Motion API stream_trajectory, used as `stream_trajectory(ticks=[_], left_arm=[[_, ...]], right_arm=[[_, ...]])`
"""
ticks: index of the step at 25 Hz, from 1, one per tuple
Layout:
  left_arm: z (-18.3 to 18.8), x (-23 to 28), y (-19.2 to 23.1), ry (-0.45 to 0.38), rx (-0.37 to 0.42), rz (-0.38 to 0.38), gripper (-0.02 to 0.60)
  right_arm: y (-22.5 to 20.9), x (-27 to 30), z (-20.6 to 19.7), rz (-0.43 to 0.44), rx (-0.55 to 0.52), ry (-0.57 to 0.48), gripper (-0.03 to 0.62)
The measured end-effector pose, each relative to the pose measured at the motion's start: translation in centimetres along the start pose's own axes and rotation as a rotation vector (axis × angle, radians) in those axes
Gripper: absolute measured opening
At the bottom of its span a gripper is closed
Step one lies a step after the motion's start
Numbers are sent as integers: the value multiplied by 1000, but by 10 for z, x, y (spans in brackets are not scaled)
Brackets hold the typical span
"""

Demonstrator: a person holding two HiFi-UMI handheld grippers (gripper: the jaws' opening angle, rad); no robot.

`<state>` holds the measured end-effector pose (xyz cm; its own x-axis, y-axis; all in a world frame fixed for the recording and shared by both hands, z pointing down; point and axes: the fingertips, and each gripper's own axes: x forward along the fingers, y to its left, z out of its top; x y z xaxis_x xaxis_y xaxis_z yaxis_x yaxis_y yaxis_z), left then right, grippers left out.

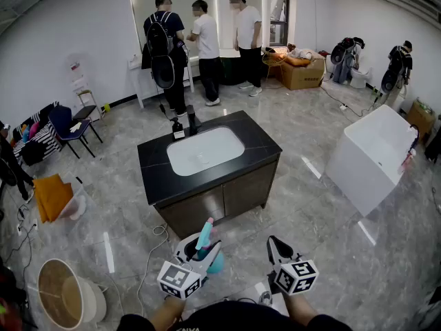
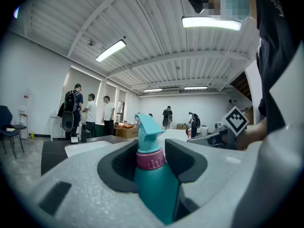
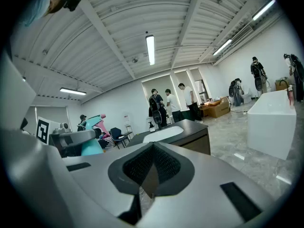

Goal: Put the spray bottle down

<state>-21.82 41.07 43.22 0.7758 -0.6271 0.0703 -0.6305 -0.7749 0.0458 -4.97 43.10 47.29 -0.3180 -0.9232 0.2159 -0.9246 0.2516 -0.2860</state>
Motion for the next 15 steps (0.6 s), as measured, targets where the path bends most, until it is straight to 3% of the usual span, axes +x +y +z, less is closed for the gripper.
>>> stream_trajectory(ticks=[15], left_arm=[[-5,7,13,-4,-14,-18,178]], right_arm=[[1,4,9,-29,-29,-44,24]])
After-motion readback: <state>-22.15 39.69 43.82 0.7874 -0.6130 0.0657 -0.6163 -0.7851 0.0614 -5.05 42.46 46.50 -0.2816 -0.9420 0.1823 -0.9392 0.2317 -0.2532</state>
